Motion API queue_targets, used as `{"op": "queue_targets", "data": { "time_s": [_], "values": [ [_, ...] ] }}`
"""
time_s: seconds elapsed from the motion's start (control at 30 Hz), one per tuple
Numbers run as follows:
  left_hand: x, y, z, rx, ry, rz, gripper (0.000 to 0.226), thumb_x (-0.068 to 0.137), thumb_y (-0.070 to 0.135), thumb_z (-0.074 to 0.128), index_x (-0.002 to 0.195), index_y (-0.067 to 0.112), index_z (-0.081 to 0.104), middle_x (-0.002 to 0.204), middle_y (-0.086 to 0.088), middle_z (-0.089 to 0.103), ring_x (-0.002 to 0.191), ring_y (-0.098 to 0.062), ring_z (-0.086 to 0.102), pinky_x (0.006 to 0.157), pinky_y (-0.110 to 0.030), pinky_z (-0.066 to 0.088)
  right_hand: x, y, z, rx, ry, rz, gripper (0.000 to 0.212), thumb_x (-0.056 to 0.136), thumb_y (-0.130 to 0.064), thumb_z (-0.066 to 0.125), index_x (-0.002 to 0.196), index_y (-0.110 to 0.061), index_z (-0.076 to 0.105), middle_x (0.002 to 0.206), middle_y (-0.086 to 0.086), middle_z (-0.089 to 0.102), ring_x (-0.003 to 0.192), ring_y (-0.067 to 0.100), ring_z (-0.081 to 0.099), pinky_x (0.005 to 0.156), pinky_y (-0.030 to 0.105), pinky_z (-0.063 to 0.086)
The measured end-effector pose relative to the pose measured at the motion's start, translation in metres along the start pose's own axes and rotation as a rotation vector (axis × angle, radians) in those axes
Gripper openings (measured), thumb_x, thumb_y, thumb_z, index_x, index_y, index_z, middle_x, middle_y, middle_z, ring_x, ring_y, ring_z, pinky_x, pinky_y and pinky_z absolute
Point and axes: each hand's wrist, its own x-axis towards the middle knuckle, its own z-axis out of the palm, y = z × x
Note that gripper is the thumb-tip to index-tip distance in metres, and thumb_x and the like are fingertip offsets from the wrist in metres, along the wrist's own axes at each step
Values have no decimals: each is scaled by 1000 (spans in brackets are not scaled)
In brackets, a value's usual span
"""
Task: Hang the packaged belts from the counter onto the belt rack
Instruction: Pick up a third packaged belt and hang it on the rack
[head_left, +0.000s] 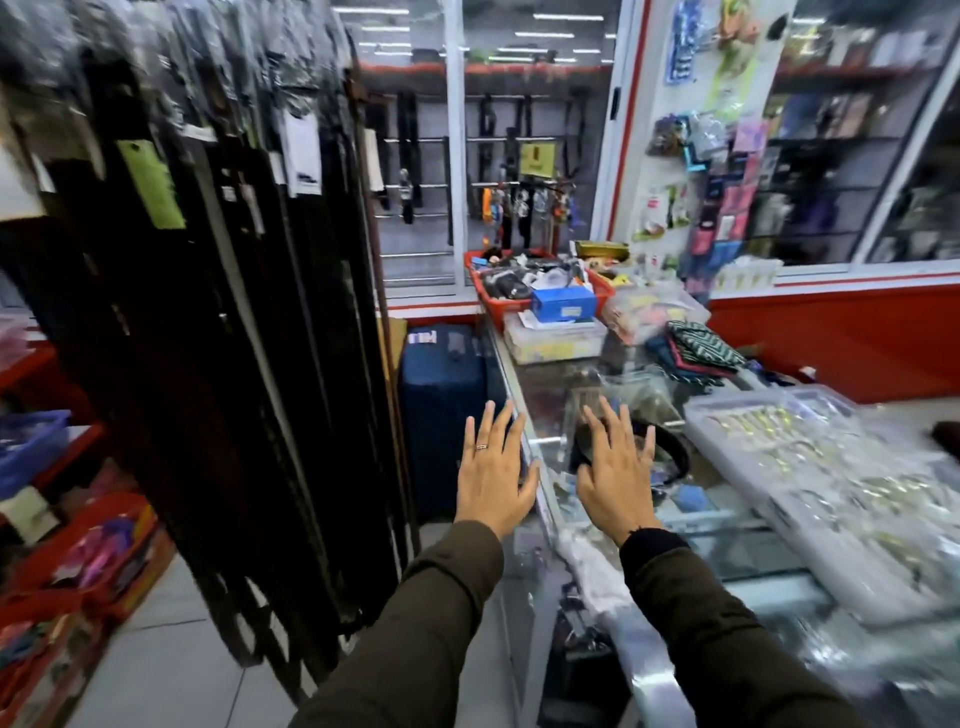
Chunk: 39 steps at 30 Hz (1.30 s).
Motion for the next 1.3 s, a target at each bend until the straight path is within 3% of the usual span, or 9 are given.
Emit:
{"op": "queue_targets", "data": {
  "time_s": [0.23,0.37,0.43,0.53,0.7,0.87,1.0,1.13,1.3],
  "values": [
    [31,44,58,68,-461,159,86,98,56,44,161,13,4,171,-5,1,158,-25,-7,126,-46,-7,5,74,9,-306,-553,143,72,99,-20,43,161,-11,6,171,7,5,159,27,1,123,64,-1],
    [46,65,82,22,-523,208,85,96,60,45,160,11,15,169,-5,17,158,-24,1,128,-45,-2,11,96,12,-341,-637,95,64,95,-16,51,155,-12,28,159,8,34,154,23,25,122,61,2],
    [50,73,88,-4,-552,203,81,97,55,49,158,10,22,166,-7,25,158,-26,6,128,-46,5,15,108,12,-282,-614,61,56,93,-8,50,148,-18,43,148,8,52,142,26,45,123,52,18],
    [51,81,98,-3,-585,189,61,96,46,54,144,10,46,150,-13,48,149,-31,30,121,-46,24,20,124,16,-89,-542,81,43,89,-3,53,128,-19,66,125,12,71,121,33,64,102,43,49],
    [48,83,98,-59,-522,103,34,98,23,55,129,9,57,133,-12,58,132,-29,46,102,-44,47,16,122,12,6,-473,125,23,89,-15,66,110,-8,71,111,15,75,108,33,69,93,44,55],
    [43,69,87,-131,-453,55,26,97,17,55,122,10,58,127,-12,59,125,-31,51,93,-43,49,16,106,1,-65,-520,99,20,90,-40,68,84,-21,65,97,9,74,96,31,69,76,36,51],
    [40,51,66,-118,-346,84,29,96,23,56,124,15,55,125,-8,59,119,-28,55,89,-42,51,20,84,-9,-29,-482,13,22,89,-40,69,92,-19,74,85,5,71,80,23,66,64,28,40],
    [37,29,37,-155,-124,146,37,95,22,55,131,25,51,127,-1,60,115,-23,58,85,-37,52,28,56,-21,163,-448,-9,21,88,-33,72,72,-19,73,72,5,73,58,12,54,54,26,36],
    [32,12,3,-676,86,-246,44,98,29,62,140,24,49,134,0,54,108,-19,60,91,-34,53,35,15,-39,554,-375,4,21,87,-31,77,79,-12,80,73,6,79,65,6,65,61,25,45]
  ]
}}
